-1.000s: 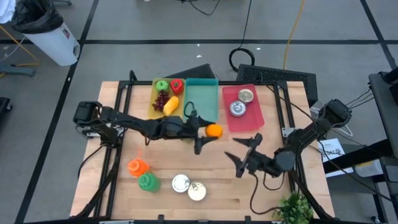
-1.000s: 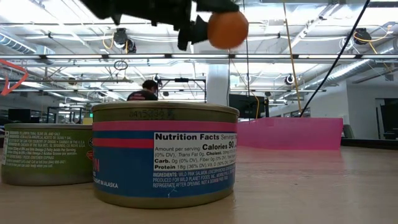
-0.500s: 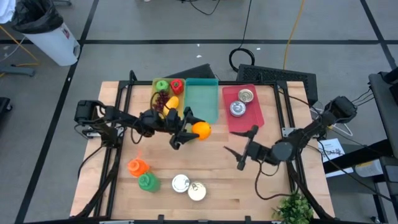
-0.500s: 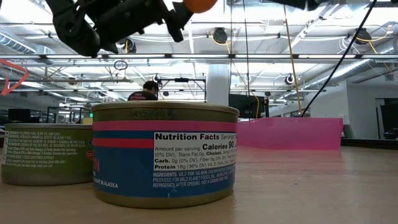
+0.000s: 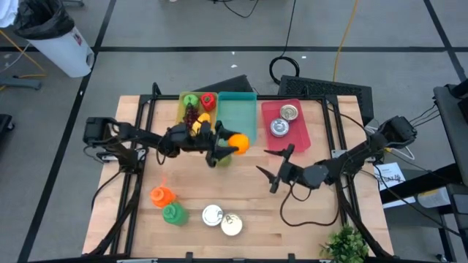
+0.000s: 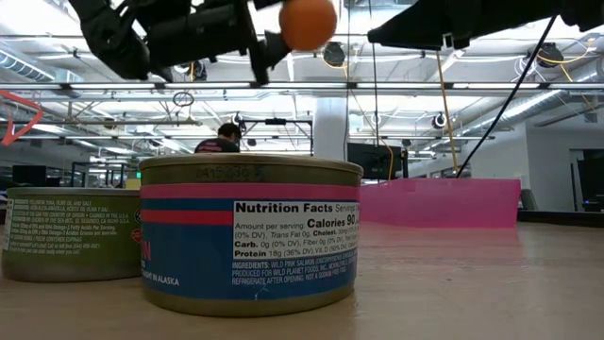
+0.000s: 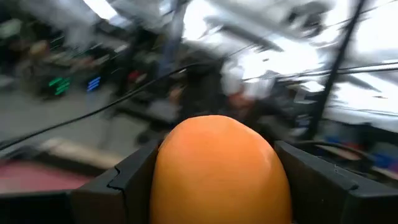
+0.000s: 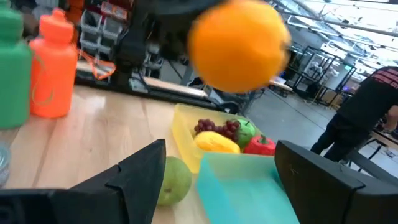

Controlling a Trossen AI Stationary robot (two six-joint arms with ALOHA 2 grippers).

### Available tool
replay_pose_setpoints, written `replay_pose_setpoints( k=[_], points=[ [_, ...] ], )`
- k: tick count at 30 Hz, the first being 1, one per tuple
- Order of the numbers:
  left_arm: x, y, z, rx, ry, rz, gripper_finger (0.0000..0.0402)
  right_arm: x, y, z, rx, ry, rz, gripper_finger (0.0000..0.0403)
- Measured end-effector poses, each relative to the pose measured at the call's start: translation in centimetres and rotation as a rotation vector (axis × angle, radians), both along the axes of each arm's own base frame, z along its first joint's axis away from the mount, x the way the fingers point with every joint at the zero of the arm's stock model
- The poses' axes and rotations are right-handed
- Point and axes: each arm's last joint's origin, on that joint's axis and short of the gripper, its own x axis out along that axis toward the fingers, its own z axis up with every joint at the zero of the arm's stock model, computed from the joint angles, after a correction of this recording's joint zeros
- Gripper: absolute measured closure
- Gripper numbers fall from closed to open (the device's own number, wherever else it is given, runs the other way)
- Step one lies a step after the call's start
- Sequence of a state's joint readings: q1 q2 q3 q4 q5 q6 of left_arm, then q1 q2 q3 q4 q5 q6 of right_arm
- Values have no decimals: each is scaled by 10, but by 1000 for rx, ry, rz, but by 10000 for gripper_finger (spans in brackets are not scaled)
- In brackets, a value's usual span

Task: Pick & Place Food Item
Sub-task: Put the orange into the yellow bin

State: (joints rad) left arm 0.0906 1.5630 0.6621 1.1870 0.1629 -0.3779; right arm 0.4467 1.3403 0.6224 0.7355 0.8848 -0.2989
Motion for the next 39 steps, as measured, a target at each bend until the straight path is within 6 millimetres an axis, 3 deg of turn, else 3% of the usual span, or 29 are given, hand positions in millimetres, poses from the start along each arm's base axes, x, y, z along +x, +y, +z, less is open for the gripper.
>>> replay_pose_setpoints(
  k=[8,17,21,39],
  points=[
    [-40,16,10,60,454,568,127,-2,3,-3,-18,38,12,120],
    [-111,36,-11,-119,958,1003,127,-1,1,-3,12,17,2,123],
    [-122,43,-23,-203,1079,1058,127,1,-2,-1,18,6,-11,124],
    [-113,63,-51,-350,1263,927,127,1,-4,-3,8,21,-16,124]
  ],
)
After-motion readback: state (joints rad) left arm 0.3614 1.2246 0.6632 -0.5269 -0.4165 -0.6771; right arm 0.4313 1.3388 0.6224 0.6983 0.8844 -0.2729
